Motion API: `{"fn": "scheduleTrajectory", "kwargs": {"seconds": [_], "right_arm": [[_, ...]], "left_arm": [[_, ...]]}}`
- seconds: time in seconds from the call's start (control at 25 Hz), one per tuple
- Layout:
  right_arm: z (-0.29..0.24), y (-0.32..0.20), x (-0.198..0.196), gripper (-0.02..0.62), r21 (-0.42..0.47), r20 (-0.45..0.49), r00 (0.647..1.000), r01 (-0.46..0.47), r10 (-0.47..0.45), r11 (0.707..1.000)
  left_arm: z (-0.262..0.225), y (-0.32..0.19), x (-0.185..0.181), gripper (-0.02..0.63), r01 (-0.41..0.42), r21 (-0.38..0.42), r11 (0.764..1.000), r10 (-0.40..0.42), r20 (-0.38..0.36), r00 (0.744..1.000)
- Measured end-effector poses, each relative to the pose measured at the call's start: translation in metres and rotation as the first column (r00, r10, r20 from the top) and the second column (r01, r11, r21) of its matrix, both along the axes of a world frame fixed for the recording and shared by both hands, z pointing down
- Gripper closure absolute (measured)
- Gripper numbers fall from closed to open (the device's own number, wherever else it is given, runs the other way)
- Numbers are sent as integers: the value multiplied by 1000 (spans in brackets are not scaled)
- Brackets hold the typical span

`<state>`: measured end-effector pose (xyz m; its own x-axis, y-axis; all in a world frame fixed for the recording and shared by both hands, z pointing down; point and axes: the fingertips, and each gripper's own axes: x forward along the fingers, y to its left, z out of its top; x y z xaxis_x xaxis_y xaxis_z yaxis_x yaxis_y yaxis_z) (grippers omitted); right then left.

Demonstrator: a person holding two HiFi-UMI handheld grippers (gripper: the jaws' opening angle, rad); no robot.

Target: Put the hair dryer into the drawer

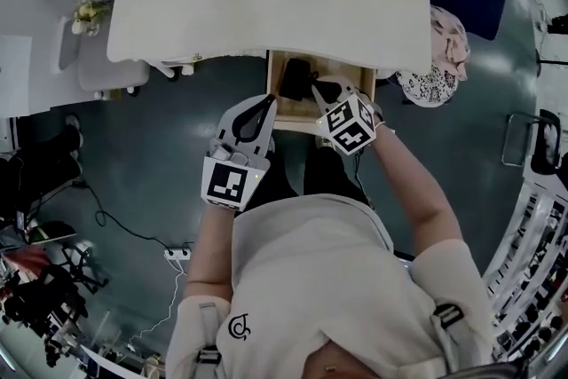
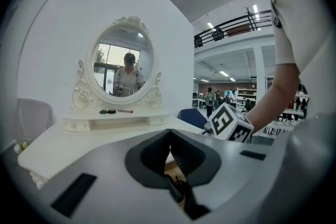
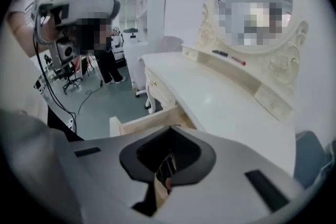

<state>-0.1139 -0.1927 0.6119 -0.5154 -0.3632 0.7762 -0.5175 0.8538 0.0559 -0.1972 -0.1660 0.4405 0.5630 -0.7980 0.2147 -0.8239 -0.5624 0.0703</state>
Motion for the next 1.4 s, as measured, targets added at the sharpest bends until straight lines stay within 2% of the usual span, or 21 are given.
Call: {"fn": "scheduleTrajectory", "kwargs": {"seconds": [0.2,0.44,0.52,0.68,0.84,1.08,1.2,1.4], "right_arm": [[-73,-2,-3,588,101,190,982,-32,12,994],[-150,-10,14,588,219,364,929,-158,70,963],[-172,-14,23,589,218,422,901,-207,99,954],[-219,-22,37,589,200,549,822,-302,149,932],[-255,-27,53,589,258,601,786,-362,144,896],[-287,-26,72,589,348,646,754,-430,119,833],[-297,-21,76,589,374,665,741,-437,92,818],[-302,-17,76,591,400,660,749,-426,67,811]], "left_arm": [[-16,-4,-6,593,23,6,1000,-23,43,999],[-43,-13,-10,592,36,52,998,-39,56,998],[-55,-17,-9,592,33,70,997,-37,54,998],[-74,-24,-10,593,18,108,994,-26,74,997],[-90,-31,-12,593,25,125,992,-36,87,996],[-108,-37,-11,592,38,131,991,-50,93,994],[-115,-37,-7,592,28,142,989,-40,84,996],[-121,-36,0,592,19,157,987,-31,70,997]]}}
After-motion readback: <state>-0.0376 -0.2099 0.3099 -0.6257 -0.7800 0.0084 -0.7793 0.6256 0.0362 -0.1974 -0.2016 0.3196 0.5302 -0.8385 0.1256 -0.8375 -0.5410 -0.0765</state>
